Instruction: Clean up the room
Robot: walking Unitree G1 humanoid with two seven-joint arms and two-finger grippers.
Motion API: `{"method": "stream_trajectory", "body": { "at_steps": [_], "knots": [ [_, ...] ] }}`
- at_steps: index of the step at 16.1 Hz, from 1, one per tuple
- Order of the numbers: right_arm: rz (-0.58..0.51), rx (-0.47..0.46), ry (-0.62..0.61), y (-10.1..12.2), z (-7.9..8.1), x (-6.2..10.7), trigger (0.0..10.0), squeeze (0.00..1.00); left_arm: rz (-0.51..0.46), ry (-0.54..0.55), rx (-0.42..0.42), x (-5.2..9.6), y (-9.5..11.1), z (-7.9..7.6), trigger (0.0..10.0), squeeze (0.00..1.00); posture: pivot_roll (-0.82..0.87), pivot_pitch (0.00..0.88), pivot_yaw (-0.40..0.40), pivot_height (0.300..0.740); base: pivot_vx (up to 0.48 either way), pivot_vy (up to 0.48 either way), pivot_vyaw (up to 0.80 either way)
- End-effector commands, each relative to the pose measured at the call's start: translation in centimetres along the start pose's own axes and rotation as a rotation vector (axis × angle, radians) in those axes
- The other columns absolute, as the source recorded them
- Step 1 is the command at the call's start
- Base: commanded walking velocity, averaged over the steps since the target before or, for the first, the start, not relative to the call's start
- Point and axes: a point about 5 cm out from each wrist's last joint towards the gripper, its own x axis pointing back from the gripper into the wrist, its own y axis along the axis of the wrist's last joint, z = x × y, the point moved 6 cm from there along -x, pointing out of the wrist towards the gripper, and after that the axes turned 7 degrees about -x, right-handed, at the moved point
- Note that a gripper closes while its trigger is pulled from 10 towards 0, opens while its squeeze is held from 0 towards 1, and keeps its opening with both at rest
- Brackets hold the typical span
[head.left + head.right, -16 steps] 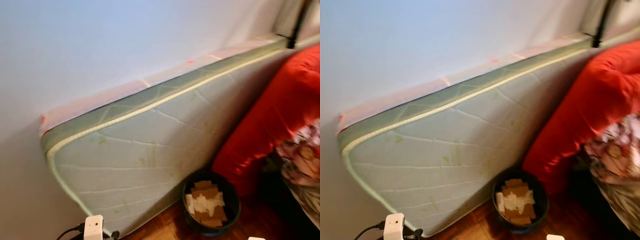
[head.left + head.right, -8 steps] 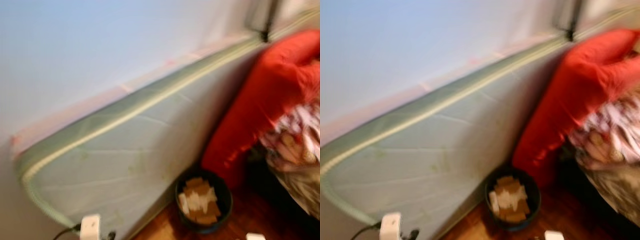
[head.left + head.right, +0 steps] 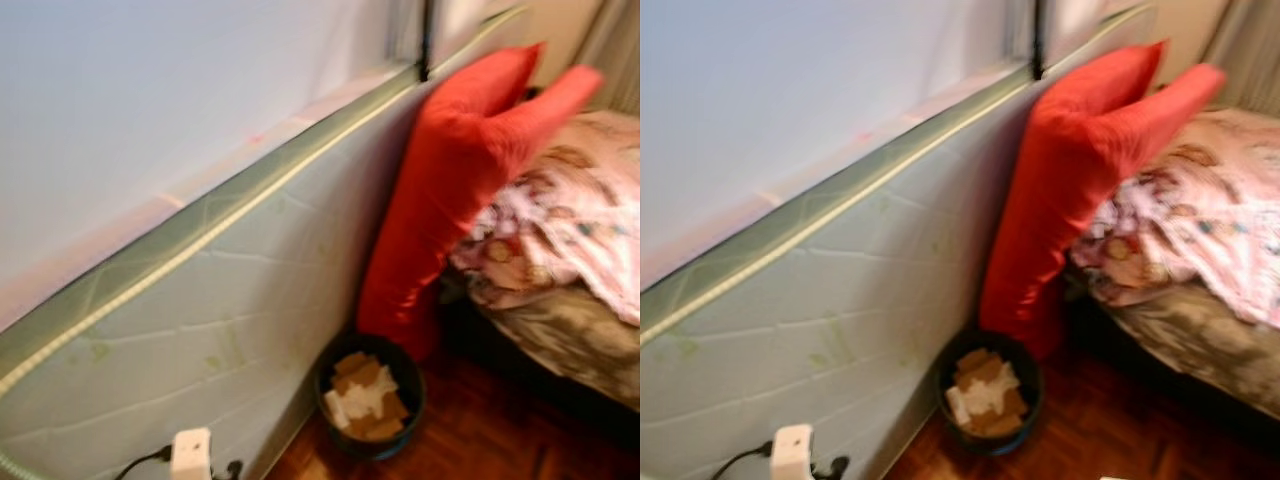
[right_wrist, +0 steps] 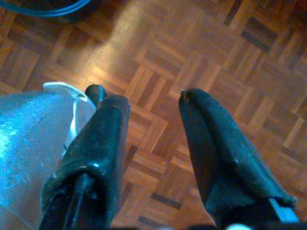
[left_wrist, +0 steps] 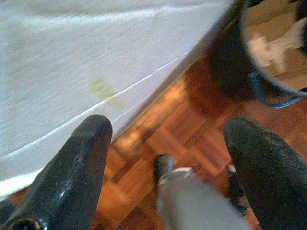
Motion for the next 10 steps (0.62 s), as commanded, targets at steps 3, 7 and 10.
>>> {"method": "stream_trajectory", "body": {
  "at_steps": [3,7,10],
  "knots": [
    [0.021,-0.109,0.097,2.8,3.1,-0.8,10.0,0.00,0.228,0.061,-0.082,2.3,-6.1,5.2,10.0,0.00,0.04,0.000,-0.023,0.740,0.000,0.000,0.00],
    [0.022,-0.102,0.096,2.8,3.0,-0.9,10.0,0.00,0.214,0.043,-0.111,1.6,-5.0,4.1,10.0,0.00,0.04,0.000,-0.027,0.740,0.000,0.000,0.00],
    [0.019,-0.106,0.093,2.9,3.0,-0.9,10.0,0.00,0.213,0.031,-0.116,1.5,-4.9,3.5,10.0,0.00,0.02,0.000,-0.017,0.740,0.000,-0.270,0.00]
  ]
}}
